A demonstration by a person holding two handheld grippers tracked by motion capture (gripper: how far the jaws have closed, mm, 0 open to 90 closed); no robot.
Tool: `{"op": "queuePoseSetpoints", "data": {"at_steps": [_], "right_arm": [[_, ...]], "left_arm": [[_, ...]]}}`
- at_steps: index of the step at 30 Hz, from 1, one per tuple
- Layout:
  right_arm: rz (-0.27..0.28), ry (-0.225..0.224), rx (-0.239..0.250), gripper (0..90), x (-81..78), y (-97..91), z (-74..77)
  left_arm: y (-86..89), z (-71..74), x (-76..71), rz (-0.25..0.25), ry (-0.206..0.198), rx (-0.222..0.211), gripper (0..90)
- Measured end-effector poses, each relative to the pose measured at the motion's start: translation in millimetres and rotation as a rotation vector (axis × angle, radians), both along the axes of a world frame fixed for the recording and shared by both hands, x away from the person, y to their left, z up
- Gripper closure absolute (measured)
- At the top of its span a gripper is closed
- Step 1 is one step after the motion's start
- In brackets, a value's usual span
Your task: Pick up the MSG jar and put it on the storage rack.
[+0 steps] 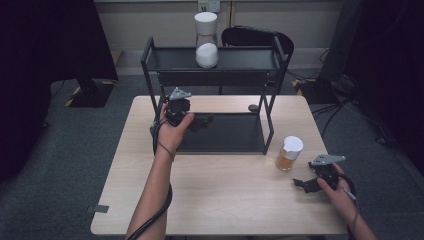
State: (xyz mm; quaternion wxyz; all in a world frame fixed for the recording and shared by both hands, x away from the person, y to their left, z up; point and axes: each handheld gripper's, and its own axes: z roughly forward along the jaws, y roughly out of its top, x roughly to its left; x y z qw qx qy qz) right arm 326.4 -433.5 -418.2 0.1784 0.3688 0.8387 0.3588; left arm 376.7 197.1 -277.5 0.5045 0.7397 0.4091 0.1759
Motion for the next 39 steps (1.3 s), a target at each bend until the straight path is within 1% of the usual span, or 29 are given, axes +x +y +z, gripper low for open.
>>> {"op": "queuePoseSetpoints", "data": {"at_steps": [2, 8, 11, 12, 17, 22, 25, 33, 39], "right_arm": [[0.000, 0.000, 0.000, 0.0, 0.0, 0.0, 0.0], [0.000, 0.000, 0.000, 0.0, 0.0, 0.0, 0.0], [0.000, 0.000, 0.000, 0.0, 0.0, 0.0, 0.0], [0.000, 0.000, 0.000, 0.0, 0.0, 0.0, 0.0], [0.000, 0.000, 0.000, 0.0, 0.0, 0.0, 0.0], [0.000, 0.000, 0.000, 0.0, 0.0, 0.0, 0.0], [0.000, 0.000, 0.000, 0.0, 0.0, 0.0, 0.0], [0.000, 0.000, 0.000, 0.0, 0.0, 0.0, 0.0], [0.000, 0.000, 0.000, 0.0, 0.0, 0.0, 0.0]], "left_arm": [[0.0, -5.5, -0.3, 0.002, 0.006, 0.006, 1.2], [2.4, -21.9, -1.8, 0.005, 0.025, -0.003, 1.2], [4.0, -28.3, -2.6, -0.004, 0.029, -0.011, 1.3], [3.8, -30.3, -3.4, 0.000, 0.029, -0.013, 1.2], [4.0, -39.5, -4.2, -0.004, 0.039, 0.000, 1.3], [2.9, -52.4, -6.0, -0.012, 0.045, 0.009, 1.3], [4.3, -61.7, -6.0, -0.012, 0.051, -0.010, 1.3], [4.5, -80.0, -5.3, -0.009, 0.073, -0.015, 1.3], [4.4, -92.8, -9.5, -0.005, 0.063, -0.006, 1.4]]}}
